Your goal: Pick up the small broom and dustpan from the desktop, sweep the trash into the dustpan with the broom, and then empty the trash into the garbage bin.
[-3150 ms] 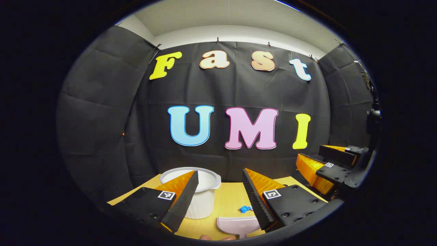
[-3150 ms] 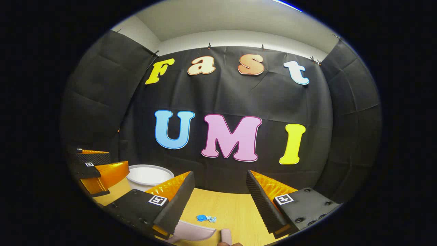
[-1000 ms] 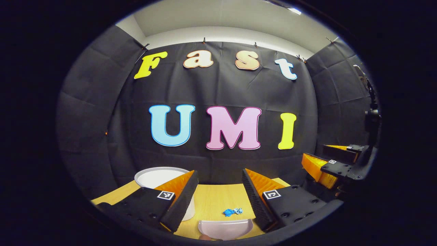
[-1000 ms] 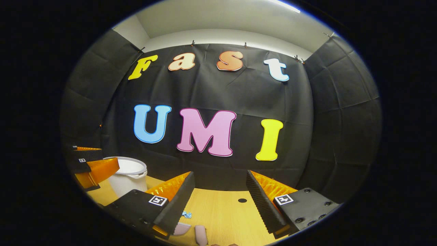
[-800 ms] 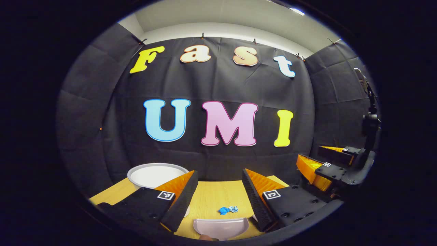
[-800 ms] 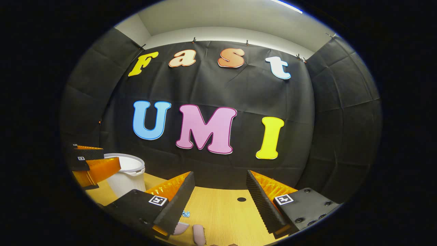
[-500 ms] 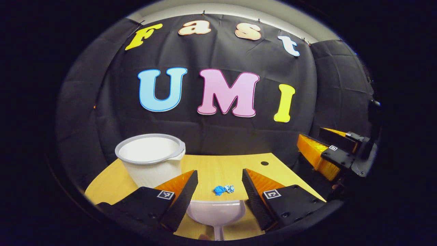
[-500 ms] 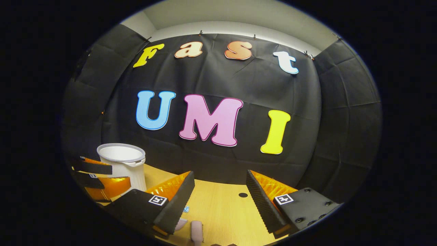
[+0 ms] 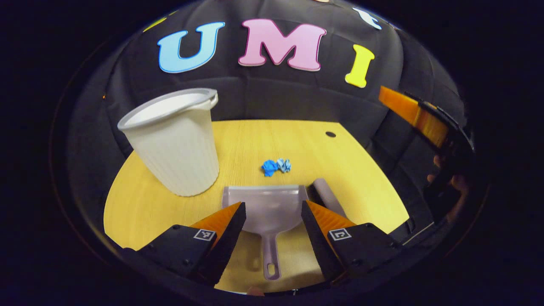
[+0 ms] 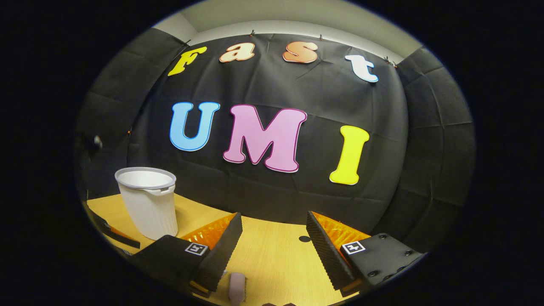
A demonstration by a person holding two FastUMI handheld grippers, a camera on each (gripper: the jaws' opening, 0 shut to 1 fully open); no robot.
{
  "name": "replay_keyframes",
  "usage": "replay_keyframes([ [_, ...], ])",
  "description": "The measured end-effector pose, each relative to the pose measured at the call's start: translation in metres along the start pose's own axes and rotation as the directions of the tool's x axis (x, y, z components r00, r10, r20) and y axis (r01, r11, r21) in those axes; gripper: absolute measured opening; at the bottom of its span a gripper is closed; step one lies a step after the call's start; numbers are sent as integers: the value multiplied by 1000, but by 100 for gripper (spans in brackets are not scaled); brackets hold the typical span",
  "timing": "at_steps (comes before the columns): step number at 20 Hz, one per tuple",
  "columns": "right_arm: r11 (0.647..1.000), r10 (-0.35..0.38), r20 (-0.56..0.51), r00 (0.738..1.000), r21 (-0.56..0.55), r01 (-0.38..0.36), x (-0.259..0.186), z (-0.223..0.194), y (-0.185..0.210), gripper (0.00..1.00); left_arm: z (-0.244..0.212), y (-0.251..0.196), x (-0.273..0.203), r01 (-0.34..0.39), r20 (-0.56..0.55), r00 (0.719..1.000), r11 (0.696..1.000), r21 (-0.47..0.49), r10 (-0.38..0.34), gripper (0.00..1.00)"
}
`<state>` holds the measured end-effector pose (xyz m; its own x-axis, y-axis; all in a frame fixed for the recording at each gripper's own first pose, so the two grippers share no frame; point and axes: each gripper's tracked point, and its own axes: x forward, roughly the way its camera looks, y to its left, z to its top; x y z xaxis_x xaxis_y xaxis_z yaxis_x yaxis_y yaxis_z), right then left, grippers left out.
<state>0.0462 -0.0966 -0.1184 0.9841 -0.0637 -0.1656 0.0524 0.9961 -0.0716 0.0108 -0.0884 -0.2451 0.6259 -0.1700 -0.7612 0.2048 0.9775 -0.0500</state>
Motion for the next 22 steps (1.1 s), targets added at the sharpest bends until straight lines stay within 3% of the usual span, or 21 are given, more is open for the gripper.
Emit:
replay_keyframes([
  [6,998,15,-142,990,62,-7,12,-56,-6,98,-61,-4,41,16,-270,963,999,47,-2,79],
  [9,998,53,-250,967,41,-44,10,-96,-7,98,-73,-7,63,26,-366,930,1000,-7,-27,80],
  [12,997,56,-343,938,64,-36,5,-123,-14,98,-72,0,79,-13,-428,904,998,-55,-12,71],
  [14,996,51,-385,921,89,-18,1,-135,-14,98,-80,7,85,-27,-494,870,998,-59,-6,63],
  [15,995,50,-408,912,98,-10,-2,-142,-13,99,-84,10,88,-34,-516,856,997,-67,-6,58],
  [16,994,51,-429,902,105,-7,-4,-147,-11,99,-83,7,88,-25,-524,852,996,-82,-22,43],
  [18,993,71,-464,883,120,-17,-11,-155,-4,99,-82,6,93,-8,-531,847,998,-69,-30,42],
  [19,992,76,-489,869,125,-16,-17,-161,-3,99,-88,7,103,-16,-535,845,998,-61,-19,40],
  [21,985,107,-573,813,172,-8,-35,-178,7,94,-79,6,91,-6,-553,833,998,-70,-34,31],
  [22,980,126,-610,782,201,-1,-48,-187,17,99,-79,9,92,-2,-556,831,998,-58,-30,30],
])
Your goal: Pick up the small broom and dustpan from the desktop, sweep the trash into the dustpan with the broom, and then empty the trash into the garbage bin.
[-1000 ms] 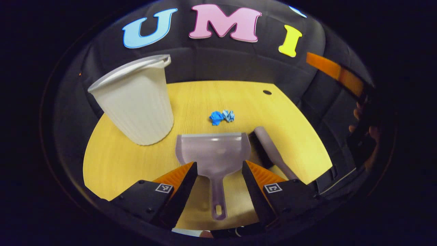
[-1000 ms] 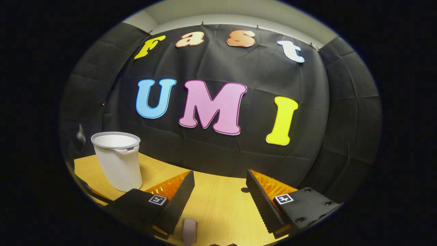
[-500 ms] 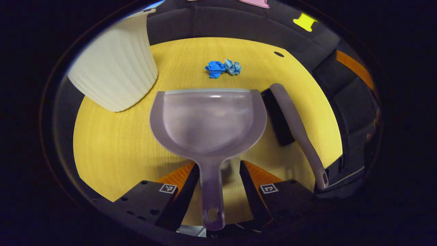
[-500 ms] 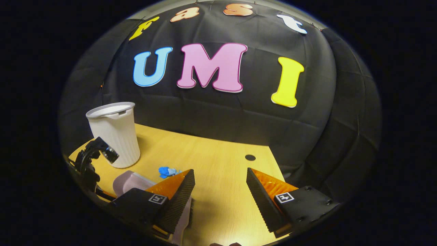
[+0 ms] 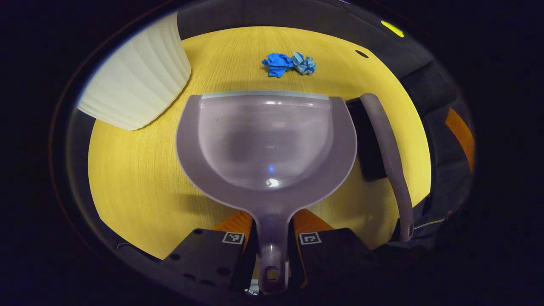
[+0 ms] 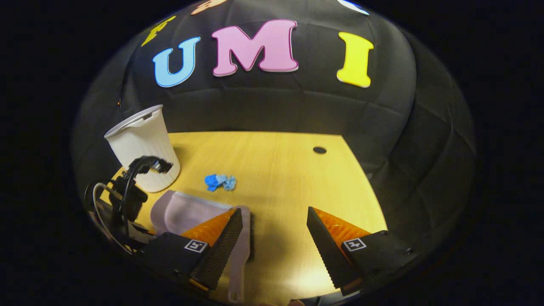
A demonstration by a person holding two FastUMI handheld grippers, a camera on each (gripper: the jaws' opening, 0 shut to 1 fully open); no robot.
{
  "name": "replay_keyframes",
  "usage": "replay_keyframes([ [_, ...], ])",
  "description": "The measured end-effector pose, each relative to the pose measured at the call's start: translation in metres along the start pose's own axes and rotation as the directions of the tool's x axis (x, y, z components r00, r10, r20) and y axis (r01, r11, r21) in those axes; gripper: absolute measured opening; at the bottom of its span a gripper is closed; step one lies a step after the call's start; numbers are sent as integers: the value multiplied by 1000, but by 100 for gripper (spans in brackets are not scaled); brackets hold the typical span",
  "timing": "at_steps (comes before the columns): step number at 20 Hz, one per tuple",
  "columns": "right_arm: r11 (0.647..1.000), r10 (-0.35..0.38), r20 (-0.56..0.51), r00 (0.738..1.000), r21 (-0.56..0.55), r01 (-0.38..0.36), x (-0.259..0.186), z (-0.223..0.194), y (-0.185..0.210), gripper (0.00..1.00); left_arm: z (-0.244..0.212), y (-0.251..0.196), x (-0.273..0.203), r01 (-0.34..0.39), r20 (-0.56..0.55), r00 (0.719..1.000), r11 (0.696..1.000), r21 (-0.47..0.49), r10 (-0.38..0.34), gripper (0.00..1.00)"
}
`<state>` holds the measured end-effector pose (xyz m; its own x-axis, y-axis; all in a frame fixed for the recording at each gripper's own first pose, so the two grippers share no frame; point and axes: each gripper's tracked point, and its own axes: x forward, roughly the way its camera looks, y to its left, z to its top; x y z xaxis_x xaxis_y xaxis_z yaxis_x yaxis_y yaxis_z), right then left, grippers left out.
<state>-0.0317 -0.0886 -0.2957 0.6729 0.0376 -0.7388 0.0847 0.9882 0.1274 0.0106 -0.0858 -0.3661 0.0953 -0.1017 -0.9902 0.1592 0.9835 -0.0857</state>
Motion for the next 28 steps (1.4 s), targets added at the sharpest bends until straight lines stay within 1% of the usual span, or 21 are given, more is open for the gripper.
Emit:
replay_keyframes([
  [2,999,30,-83,996,30,-28,-4,-21,13,99,1,3,-2,-1,10,1000,1000,5,1,30],
  [4,999,18,-139,990,-28,-23,3,-30,13,99,2,4,-3,3,26,1000,1000,10,-3,31],
  [6,997,29,-210,977,-61,-43,12,-41,21,98,1,8,-6,-1,48,999,1000,13,0,30],
  [8,995,35,-289,957,-82,-61,17,-58,28,98,-3,11,-11,-5,75,997,1000,3,5,30],
  [9,993,32,-335,942,-97,-69,20,-68,28,98,-7,13,-12,-8,75,997,1000,0,8,31],
  [10,991,31,-401,916,-105,-80,20,-81,27,98,-11,14,-9,-8,78,997,1000,-9,9,30],
  [11,990,32,-438,898,-111,-89,24,-86,23,98,-14,14,-4,-3,87,996,1000,-18,5,30],
  [13,985,1,-487,873,-152,-86,32,-94,14,99,-21,15,-2,8,100,995,999,-32,-5,30],
  [14,982,-11,-509,861,-166,-86,34,-102,18,99,-22,15,-1,14,108,994,999,-35,-11,30],
  [17,982,-31,-563,826,-171,-80,38,-114,18,99,-21,16,-2,27,123,992,999,-43,-22,31],
  [18,982,-43,-582,812,-175,-74,37,-116,18,99,-21,16,-1,30,126,992,999,-43,-25,30],
  [20,981,-51,-629,776,-176,-78,37,-126,18,99,-22,17,-3,45,133,990,998,-52,-38,30],
  [21,981,-60,-654,754,-177,-76,37,-133,19,99,-22,17,-4,53,136,990,997,-56,-45,30],
  [22,982,-64,-669,741,-175,-74,37,-136,19,92,-22,17,-3,59,139,989,996,-60,-51,31],
  [23,982,-75,-681,728,-179,-65,39,-140,16,98,-23,17,-3,65,141,989,996,-63,-55,30],
  [24,984,-75,-690,720,-170,-60,42,-142,17,93,-24,17,-2,67,140,988,996,-65,-58,30],
  [25,987,-74,-692,718,-156,-48,47,-144,17,87,-22,17,-2,65,143,988,996,-58,-56,31],
  [26,990,-73,-695,715,-139,-34,51,-144,18,73,-22,17,-2,62,142,988,997,-51,-54,30],
  [27,994,-53,-708,704,-107,-33,50,-142,21,67,-22,17,-1,63,140,989,997,-50,-55,30],
  [28,996,-50,-715,697,-88,-19,54,-142,24,64,-22,16,-1,69,139,988,996,-54,-61,30],
])
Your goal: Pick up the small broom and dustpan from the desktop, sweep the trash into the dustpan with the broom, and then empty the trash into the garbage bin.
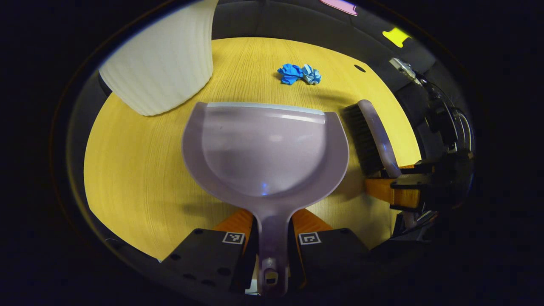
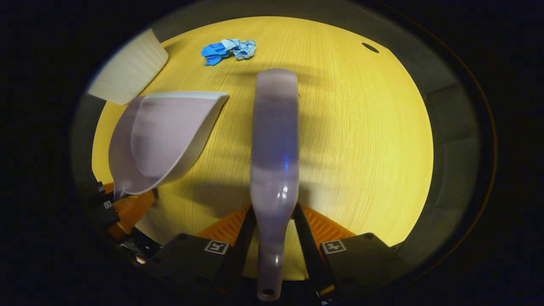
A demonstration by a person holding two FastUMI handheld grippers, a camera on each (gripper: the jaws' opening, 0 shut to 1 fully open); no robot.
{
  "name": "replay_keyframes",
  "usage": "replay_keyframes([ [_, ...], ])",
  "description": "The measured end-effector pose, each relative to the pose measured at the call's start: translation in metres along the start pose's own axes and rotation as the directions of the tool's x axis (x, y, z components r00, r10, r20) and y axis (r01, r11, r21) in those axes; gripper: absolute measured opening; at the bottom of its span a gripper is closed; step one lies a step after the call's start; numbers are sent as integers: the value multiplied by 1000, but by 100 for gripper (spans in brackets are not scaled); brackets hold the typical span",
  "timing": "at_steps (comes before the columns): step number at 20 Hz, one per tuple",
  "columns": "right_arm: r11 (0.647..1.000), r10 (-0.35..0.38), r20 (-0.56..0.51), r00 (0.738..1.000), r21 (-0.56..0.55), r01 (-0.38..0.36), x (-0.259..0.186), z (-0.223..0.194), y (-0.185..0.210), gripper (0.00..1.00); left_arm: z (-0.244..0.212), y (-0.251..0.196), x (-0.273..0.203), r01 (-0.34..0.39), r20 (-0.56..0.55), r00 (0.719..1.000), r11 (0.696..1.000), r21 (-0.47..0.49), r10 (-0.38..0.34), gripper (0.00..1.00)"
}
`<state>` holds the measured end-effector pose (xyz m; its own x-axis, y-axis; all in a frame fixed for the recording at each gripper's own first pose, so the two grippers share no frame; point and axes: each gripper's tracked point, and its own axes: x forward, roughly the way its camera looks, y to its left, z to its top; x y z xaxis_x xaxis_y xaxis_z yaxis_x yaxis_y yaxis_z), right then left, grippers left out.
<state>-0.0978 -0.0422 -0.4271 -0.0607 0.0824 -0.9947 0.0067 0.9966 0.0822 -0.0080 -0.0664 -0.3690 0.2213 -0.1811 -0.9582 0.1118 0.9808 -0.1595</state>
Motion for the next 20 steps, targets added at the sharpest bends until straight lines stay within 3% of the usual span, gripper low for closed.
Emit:
replay_keyframes([
  [1,1000,3,-8,1000,7,-3,0,2,-1,51,0,0,0,5,-4,1000,1000,-5,-5,31],
  [4,999,40,-29,999,11,-40,-1,5,-3,32,1,0,0,9,-12,1000,1000,-6,-9,30],
  [5,998,63,-43,997,9,-63,-3,5,-4,31,2,0,0,8,-14,1000,1000,-5,-8,31],
  [6,996,85,-51,995,6,-85,-3,6,-4,22,2,0,-1,7,-18,1000,1000,-5,-7,30],
  [7,996,90,-48,995,9,-89,-4,10,-9,29,3,-1,-2,7,-21,1000,1000,-5,-7,31],
  [10,992,117,-15,993,39,-116,-4,42,-21,29,7,1,-3,8,-28,1000,1000,7,-7,30],
  [14,995,101,42,994,-22,-100,-4,116,-40,29,10,4,-5,-4,-63,998,1000,28,6,30],
  [17,989,34,79,996,-148,-22,2,171,-53,28,13,7,-4,-10,-93,996,999,49,15,30],
  [20,958,-8,94,996,-285,35,15,211,-55,28,16,9,-5,0,-118,993,999,48,6,30],
])
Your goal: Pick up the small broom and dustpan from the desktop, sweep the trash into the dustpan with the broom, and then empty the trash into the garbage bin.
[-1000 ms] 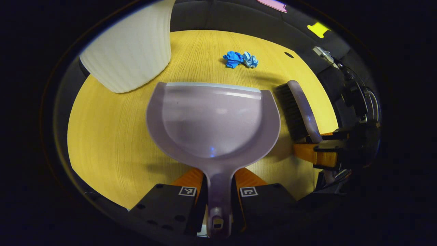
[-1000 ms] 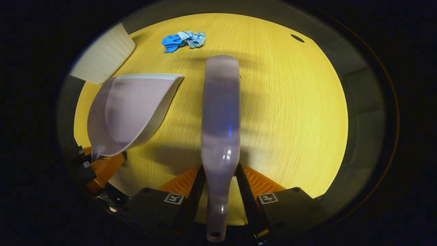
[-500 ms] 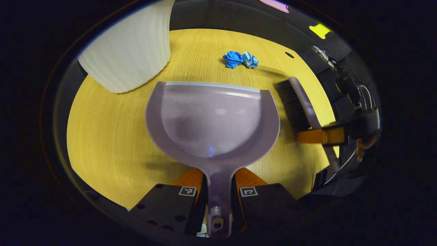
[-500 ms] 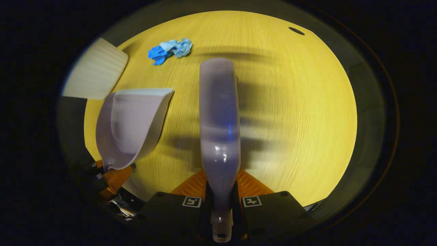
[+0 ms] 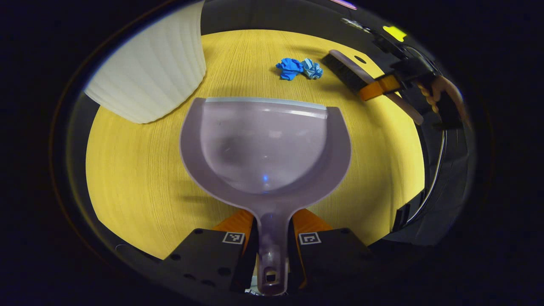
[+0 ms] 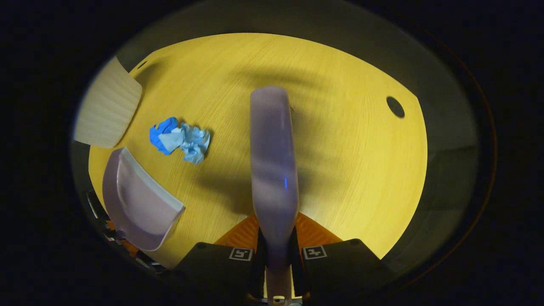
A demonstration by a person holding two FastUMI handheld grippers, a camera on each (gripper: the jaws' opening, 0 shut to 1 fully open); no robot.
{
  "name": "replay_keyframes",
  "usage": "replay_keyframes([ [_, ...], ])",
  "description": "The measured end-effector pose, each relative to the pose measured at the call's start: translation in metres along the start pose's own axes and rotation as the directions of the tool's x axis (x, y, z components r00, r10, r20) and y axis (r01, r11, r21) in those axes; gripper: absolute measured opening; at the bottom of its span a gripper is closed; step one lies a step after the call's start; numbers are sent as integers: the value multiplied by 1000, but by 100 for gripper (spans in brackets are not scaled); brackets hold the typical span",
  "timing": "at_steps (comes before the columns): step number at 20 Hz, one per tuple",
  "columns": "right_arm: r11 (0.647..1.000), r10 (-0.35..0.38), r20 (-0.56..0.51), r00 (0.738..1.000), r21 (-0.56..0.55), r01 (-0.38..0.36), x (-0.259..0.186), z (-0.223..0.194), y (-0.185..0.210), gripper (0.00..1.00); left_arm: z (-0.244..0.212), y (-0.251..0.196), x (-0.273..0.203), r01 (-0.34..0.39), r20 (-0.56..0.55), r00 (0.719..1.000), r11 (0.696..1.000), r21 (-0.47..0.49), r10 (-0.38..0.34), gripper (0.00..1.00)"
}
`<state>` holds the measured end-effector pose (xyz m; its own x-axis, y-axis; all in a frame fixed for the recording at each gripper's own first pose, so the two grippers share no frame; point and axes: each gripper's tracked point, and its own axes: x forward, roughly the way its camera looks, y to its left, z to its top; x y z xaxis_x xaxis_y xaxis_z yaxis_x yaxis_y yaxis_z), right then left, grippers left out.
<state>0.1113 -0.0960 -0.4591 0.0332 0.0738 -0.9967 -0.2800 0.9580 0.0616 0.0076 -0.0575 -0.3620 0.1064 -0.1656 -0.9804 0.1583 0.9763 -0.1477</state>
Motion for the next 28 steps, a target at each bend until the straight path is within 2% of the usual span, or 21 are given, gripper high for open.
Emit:
replay_keyframes([
  [2,998,26,17,1000,-62,-25,3,29,4,28,2,1,1,1,-21,1000,1000,5,-1,30],
  [6,974,-15,-7,1000,-227,13,4,71,3,28,0,0,2,6,-51,999,1000,4,-6,30],
  [9,956,-24,-80,997,-292,-1,2,62,10,28,-1,1,2,10,-70,998,1000,5,-9,30],
  [12,935,-16,-105,994,-355,-22,2,51,22,28,0,3,2,12,-67,998,1000,12,-12,30],
  [14,895,-9,-142,990,-443,-55,-3,37,37,28,-1,3,3,22,-71,997,1000,11,-21,31],
  [18,754,10,-194,981,-643,-135,-17,16,74,28,-4,8,2,21,-65,998,999,30,-19,30],
  [21,666,28,-257,966,-715,-210,-20,-13,68,28,-7,11,2,17,-53,998,999,49,-15,29],
  [23,632,51,-264,963,-738,-236,-20,-25,61,29,-9,14,4,18,-33,999,997,75,-15,30],
  [25,653,90,-283,955,-707,-271,-19,-31,54,29,-8,14,4,30,9,999,995,94,-31,30],
  [28,761,90,-216,972,-614,-207,-8,-22,22,29,-5,14,6,66,96,992,990,124,-78,30],
])
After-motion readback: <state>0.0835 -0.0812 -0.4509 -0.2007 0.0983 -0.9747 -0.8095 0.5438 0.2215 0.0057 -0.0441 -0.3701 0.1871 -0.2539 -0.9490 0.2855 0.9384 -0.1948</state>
